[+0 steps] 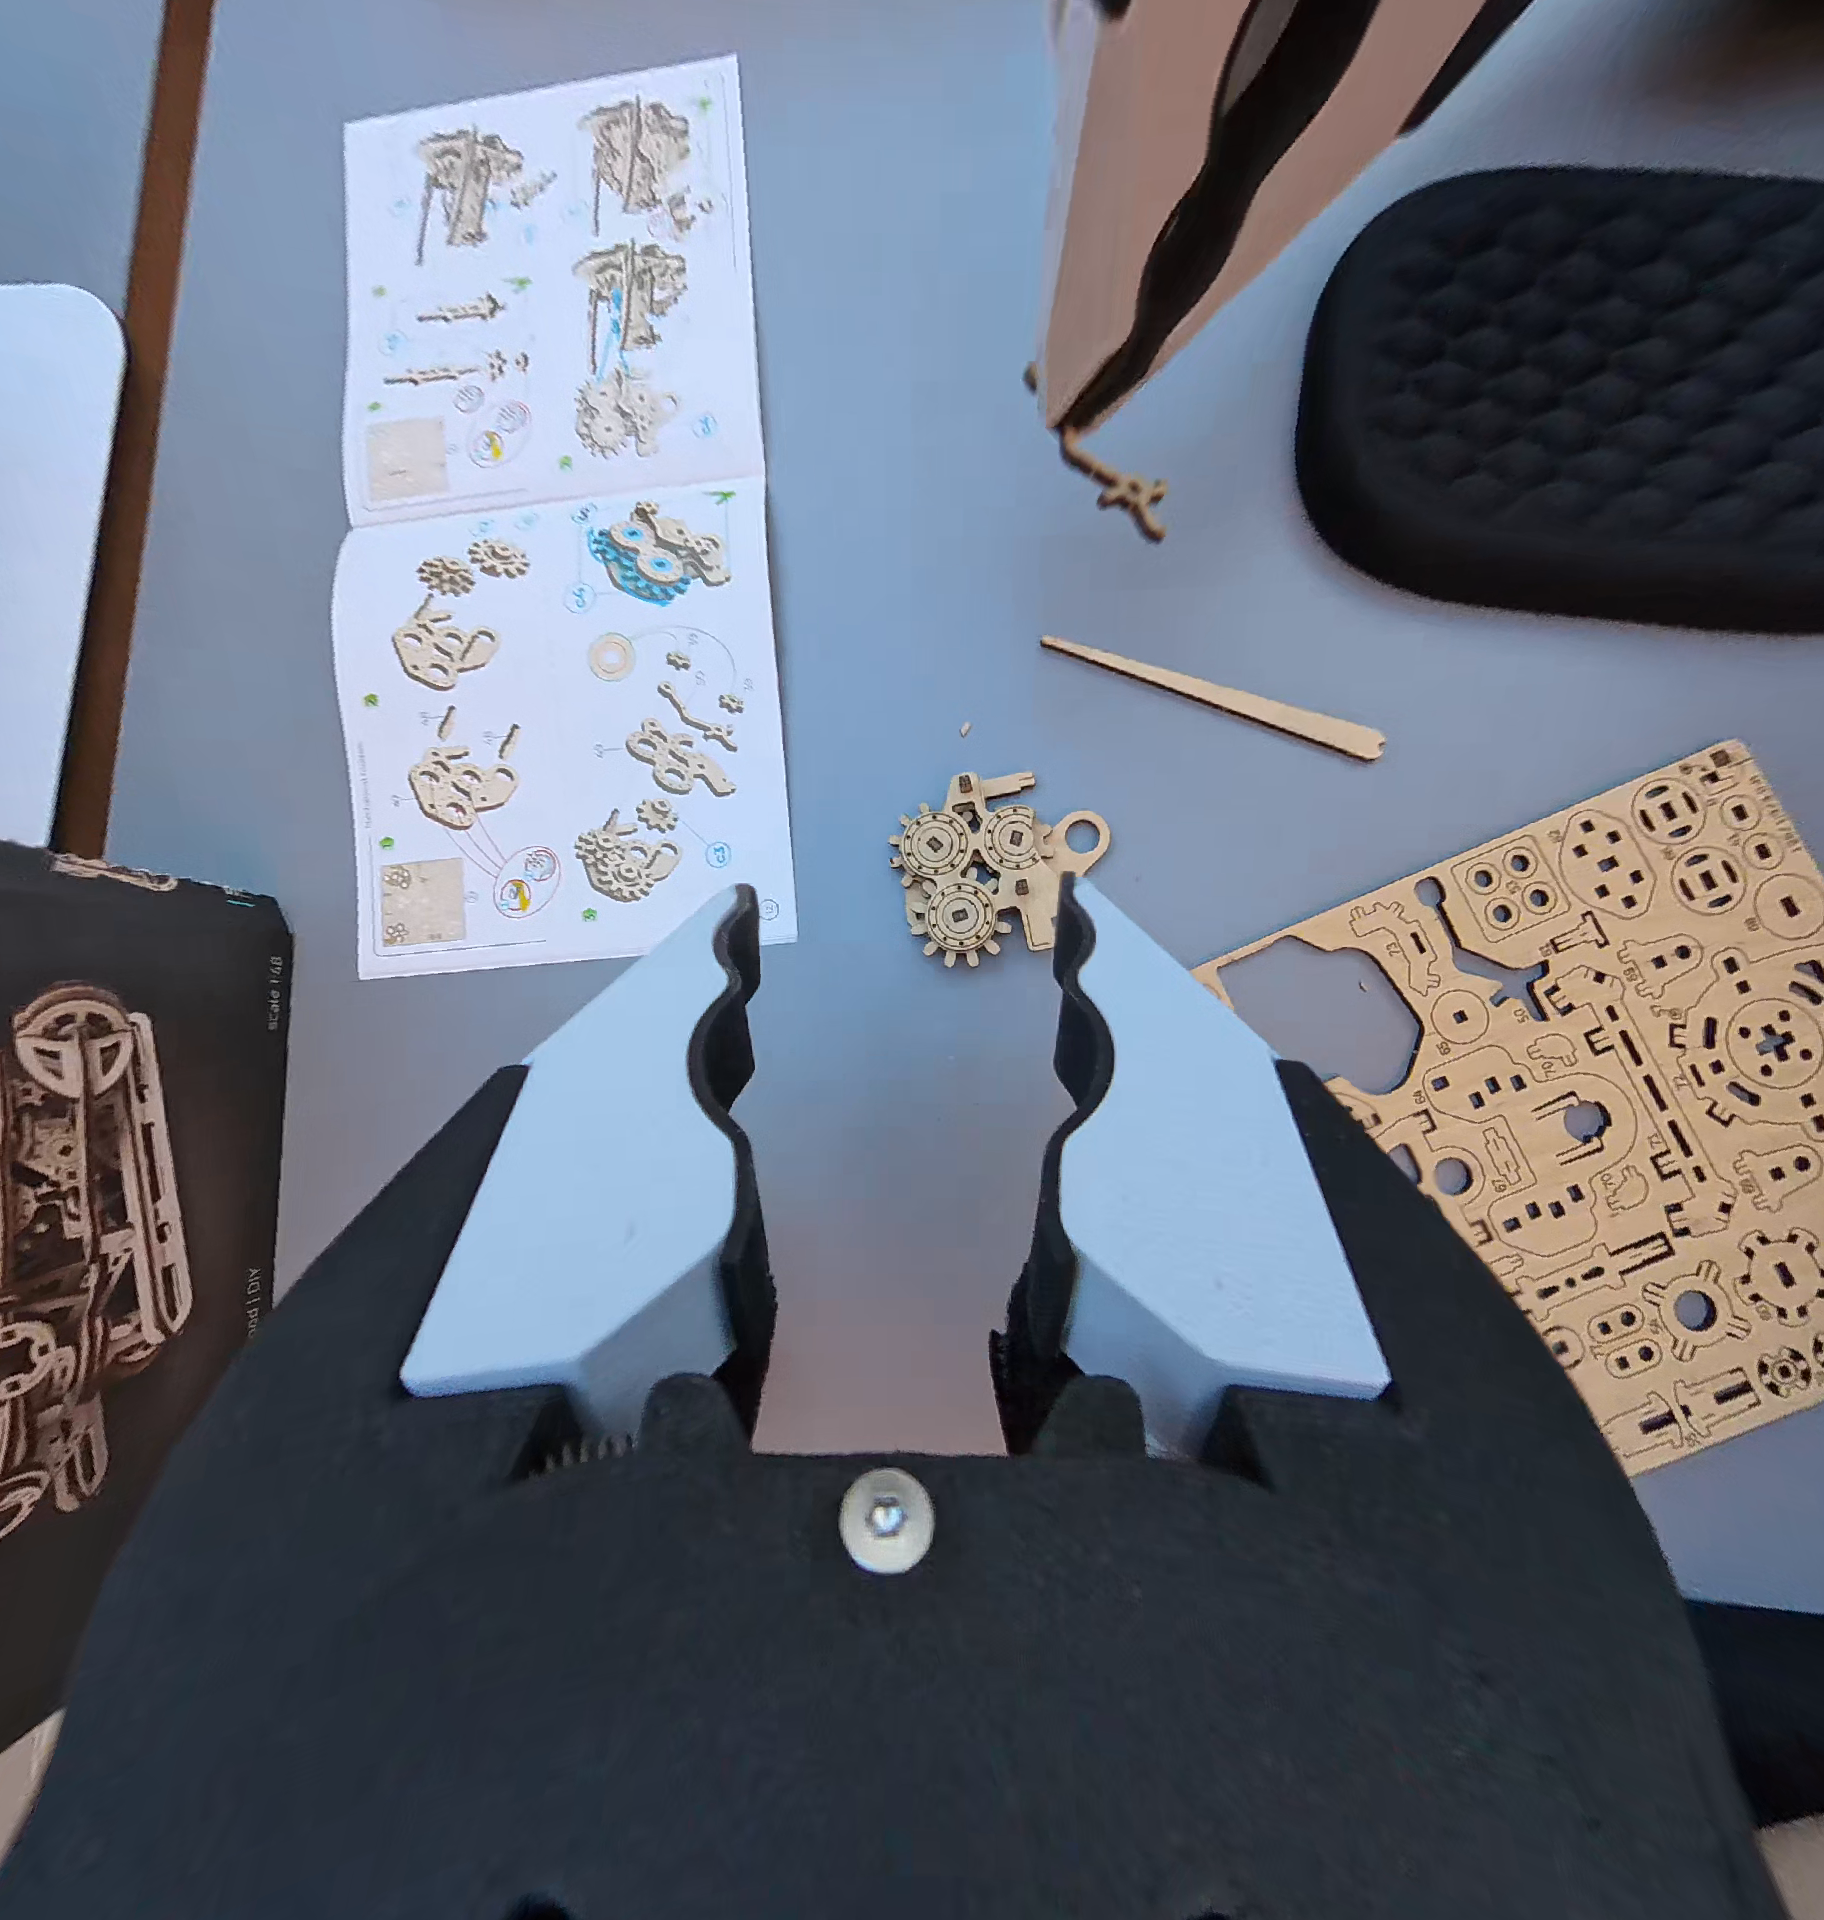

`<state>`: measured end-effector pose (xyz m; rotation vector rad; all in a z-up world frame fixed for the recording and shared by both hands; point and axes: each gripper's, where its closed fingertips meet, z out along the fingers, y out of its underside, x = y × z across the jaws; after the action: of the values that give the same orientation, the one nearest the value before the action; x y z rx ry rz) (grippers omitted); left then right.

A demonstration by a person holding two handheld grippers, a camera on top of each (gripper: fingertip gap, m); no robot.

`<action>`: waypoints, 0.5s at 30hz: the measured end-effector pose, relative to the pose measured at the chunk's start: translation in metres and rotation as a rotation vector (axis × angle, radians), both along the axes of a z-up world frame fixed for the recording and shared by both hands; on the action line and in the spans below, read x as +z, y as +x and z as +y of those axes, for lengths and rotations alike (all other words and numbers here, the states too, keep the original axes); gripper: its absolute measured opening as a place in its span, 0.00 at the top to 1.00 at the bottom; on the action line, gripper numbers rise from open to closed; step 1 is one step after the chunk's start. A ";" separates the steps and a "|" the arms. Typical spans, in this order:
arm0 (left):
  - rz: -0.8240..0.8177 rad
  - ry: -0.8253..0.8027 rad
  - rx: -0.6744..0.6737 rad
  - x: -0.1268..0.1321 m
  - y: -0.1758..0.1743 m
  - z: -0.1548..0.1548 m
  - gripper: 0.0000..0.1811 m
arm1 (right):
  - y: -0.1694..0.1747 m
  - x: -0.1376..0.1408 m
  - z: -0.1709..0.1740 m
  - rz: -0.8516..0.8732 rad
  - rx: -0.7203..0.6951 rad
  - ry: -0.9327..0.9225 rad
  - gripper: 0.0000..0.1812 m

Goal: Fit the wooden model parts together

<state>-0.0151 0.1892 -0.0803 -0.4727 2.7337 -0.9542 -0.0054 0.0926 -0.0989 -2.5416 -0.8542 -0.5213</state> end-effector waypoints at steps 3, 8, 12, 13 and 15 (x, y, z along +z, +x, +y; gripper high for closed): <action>-0.021 -0.015 0.030 0.009 0.003 0.006 0.69 | 0.010 -0.017 0.003 0.089 -0.019 -0.068 0.99; -0.045 -0.032 0.071 0.021 0.006 0.011 0.68 | 0.004 -0.018 0.023 0.130 0.036 -0.050 1.00; -0.030 -0.095 0.076 0.031 0.005 0.007 0.68 | -0.001 -0.016 0.028 0.046 0.060 -0.040 0.99; -0.026 -0.106 0.082 0.032 0.006 0.007 0.68 | -0.003 -0.013 0.028 0.039 0.068 -0.029 0.99; -0.014 -0.132 0.081 0.034 0.006 0.005 0.68 | -0.007 -0.007 0.029 0.039 0.081 -0.001 0.99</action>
<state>-0.0091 0.1944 -0.0459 -0.5925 2.6276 -1.1162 -0.0123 0.1216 -0.1058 -2.4979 -0.9387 -0.4444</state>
